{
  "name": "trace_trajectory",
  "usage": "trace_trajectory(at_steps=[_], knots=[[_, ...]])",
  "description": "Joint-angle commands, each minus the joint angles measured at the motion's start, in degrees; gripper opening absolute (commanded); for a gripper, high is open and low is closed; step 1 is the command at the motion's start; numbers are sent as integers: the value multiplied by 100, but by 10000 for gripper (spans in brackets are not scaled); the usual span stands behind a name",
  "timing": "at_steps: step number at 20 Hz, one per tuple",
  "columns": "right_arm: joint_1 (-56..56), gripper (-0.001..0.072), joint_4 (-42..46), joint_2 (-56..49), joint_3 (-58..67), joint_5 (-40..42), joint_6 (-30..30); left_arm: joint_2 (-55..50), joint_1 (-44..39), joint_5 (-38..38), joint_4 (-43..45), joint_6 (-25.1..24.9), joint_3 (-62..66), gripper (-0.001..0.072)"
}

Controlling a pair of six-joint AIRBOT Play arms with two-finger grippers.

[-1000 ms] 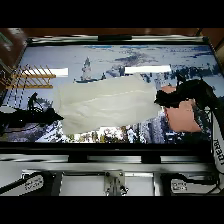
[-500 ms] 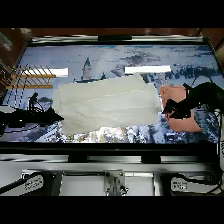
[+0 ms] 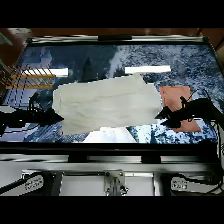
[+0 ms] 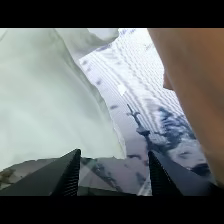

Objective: Fold the shirts.

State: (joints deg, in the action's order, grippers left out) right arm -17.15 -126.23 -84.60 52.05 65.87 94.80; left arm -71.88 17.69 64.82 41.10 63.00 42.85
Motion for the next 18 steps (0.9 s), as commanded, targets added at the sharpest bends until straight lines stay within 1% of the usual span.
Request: trace_trajectory(at_steps=[1, 6, 7, 8, 9, 10, 14, 16, 18], knots=[[118, 554, -157, 0, -83, -264, -33, 2, 2, 20, 0, 0, 7, 29], [496, 552, -118, -221, -81, -518, -310, 2, 4, 39, 2, -2, 9, 29], [570, 514, -118, -282, -81, -516, -308, 2, 4, 39, 2, -4, 9, 29], [619, 373, -118, -297, -81, -518, -308, 2, 4, 39, 2, -2, 9, 29], [625, 181, -122, -271, -81, -518, -306, 2, 4, 39, 2, -48, 9, 29], [625, 39, -120, -205, -79, -505, -306, 2, 4, 37, 2, -85, 17, 29], [612, 43, -52, 393, 219, -337, 175, 9, 2, 175, 0, -111, 420, 28], [614, 42, -50, 802, 608, -155, 457, 74, 0, 496, -2, -201, 992, 28], [612, 42, -46, 1235, 1200, 46, 704, 369, 2, 638, -2, -179, 1744, 28]])
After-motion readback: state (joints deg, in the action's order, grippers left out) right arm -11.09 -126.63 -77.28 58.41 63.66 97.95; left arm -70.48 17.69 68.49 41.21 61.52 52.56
